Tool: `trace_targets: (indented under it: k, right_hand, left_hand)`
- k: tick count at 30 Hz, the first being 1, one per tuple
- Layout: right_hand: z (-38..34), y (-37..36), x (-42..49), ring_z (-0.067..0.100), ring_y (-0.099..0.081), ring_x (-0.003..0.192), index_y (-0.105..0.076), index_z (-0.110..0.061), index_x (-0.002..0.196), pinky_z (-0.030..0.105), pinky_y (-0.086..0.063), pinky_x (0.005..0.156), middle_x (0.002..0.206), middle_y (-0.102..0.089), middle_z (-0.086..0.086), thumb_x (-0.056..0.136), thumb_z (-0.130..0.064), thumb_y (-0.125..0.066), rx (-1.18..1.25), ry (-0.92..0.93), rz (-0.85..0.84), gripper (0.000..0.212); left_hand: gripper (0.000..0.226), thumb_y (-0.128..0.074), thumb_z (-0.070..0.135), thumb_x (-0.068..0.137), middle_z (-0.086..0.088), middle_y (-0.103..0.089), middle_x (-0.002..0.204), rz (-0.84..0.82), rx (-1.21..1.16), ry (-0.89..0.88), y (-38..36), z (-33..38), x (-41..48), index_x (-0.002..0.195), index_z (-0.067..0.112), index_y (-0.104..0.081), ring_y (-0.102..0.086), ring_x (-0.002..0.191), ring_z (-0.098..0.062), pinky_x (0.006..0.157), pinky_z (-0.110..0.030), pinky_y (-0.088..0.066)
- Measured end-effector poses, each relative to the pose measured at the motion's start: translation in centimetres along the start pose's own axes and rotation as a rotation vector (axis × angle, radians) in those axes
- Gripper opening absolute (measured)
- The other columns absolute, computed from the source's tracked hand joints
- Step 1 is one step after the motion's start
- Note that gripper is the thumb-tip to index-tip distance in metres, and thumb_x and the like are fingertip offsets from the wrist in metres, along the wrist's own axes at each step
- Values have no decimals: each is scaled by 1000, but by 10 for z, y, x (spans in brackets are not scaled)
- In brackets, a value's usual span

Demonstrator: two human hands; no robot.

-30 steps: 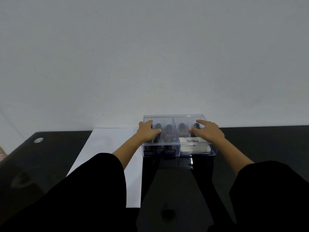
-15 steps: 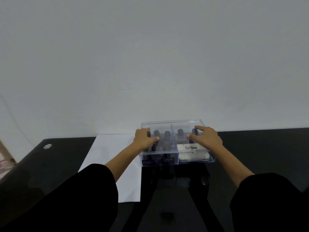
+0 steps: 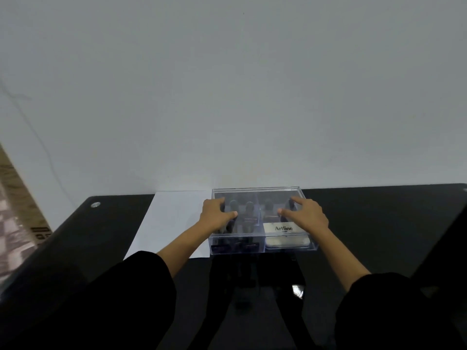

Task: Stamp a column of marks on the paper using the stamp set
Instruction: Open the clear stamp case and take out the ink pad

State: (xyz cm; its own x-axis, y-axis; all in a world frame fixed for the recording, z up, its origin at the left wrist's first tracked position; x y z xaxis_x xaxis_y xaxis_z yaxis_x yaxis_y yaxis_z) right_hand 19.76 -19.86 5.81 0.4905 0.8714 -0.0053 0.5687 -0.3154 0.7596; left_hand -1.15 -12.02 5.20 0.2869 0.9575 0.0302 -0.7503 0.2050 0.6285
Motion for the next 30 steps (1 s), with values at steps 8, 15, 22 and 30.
trace_targets:
  k: [8, 15, 22, 30]
  right_hand:
    - [18, 1, -28, 30, -47, 123, -50, -15, 133, 41, -45, 91, 135, -49, 15, 82, -39, -67, 14, -11, -9, 58]
    - [29, -9, -24, 30, -50, 121, -49, -18, 134, 38, -45, 88, 136, -48, 13, 81, -40, -68, 18, -17, -18, 61]
    - [42, -22, -19, 30, -49, 122, -46, -23, 137, 41, -46, 91, 139, -44, 13, 78, -44, -70, 26, -45, -34, 67]
    - [48, -29, -15, 29, -48, 123, -45, -23, 137, 38, -45, 90, 138, -45, 13, 80, -40, -69, 6, -58, -34, 64]
  left_hand:
    - [49, -67, 16, 84, 15, -25, 69, 2, -28, 13, -14, -4, -29, 64, 30, -25, -24, 60, 3, 55, -11, -24]
    - [14, -65, 16, 87, -1, -51, 89, 6, -23, 13, -24, -12, -34, 99, 11, -61, -38, 79, -10, 72, -22, -41]
    - [37, -64, 18, 87, 10, -39, 84, 7, 37, 43, -31, -22, -30, 118, 0, -56, -40, 90, -18, 92, -36, -43]
    - [64, -63, 24, 88, -17, -34, 146, -43, 40, 96, -40, -32, -37, 142, 3, -35, -37, 134, -30, 109, -33, -31]
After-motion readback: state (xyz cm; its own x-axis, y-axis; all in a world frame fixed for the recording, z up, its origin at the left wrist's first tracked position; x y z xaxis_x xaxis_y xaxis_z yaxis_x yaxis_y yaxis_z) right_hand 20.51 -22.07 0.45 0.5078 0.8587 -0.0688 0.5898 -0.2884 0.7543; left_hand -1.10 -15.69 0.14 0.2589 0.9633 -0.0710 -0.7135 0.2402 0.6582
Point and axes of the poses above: each hand's wrist, its own x-axis towards the middle knuckle, its own y-axis out of the back of the hand, z = x × y, the point moved 6 cm from there along x, towards the middle knuckle
